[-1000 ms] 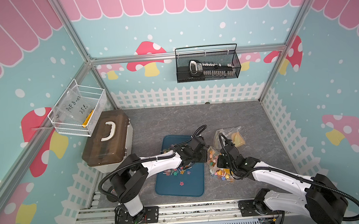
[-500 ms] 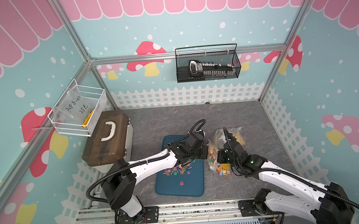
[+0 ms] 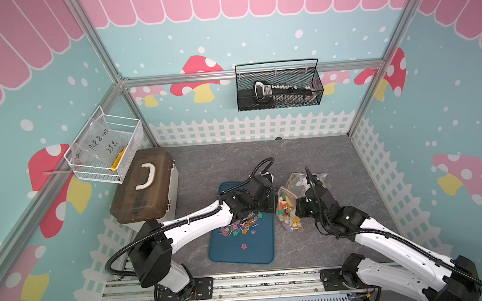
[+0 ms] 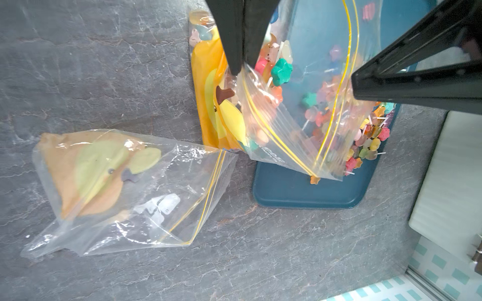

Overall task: Pour candies out of the ziploc bag
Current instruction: Open the ziploc bag at the center of the board.

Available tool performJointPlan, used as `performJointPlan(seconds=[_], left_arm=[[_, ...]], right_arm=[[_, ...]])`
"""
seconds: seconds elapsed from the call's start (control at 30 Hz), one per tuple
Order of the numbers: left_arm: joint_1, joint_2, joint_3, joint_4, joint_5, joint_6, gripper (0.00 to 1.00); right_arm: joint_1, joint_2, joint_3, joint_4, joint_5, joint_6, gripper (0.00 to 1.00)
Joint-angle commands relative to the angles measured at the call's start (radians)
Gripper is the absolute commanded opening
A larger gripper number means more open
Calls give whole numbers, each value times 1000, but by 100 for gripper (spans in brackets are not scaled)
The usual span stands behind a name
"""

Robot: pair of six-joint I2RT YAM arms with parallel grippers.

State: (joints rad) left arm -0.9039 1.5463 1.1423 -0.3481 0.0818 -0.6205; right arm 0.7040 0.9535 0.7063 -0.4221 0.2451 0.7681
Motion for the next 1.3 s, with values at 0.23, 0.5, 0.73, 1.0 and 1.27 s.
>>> performJointPlan(seconds=[0.23, 0.5, 0.73, 1.0, 1.27], left_arm=[[-7, -87, 63, -58, -12, -2, 0], [-21, -81, 77, -78, -9, -8, 0], [-29, -55, 82, -75, -13, -15, 0], [-31, -16, 86, -46, -14, -18, 0], [-31, 11, 68, -13, -32, 28, 12]], right_arm=[[-21, -33, 43, -53, 64, -27, 0], [-43, -53, 71, -75, 92, -47, 0], [-67, -63, 99, -86, 85, -70, 0], [-87, -42, 107, -71, 70, -98, 0], [-121, -19, 72, -40, 29, -95, 0]])
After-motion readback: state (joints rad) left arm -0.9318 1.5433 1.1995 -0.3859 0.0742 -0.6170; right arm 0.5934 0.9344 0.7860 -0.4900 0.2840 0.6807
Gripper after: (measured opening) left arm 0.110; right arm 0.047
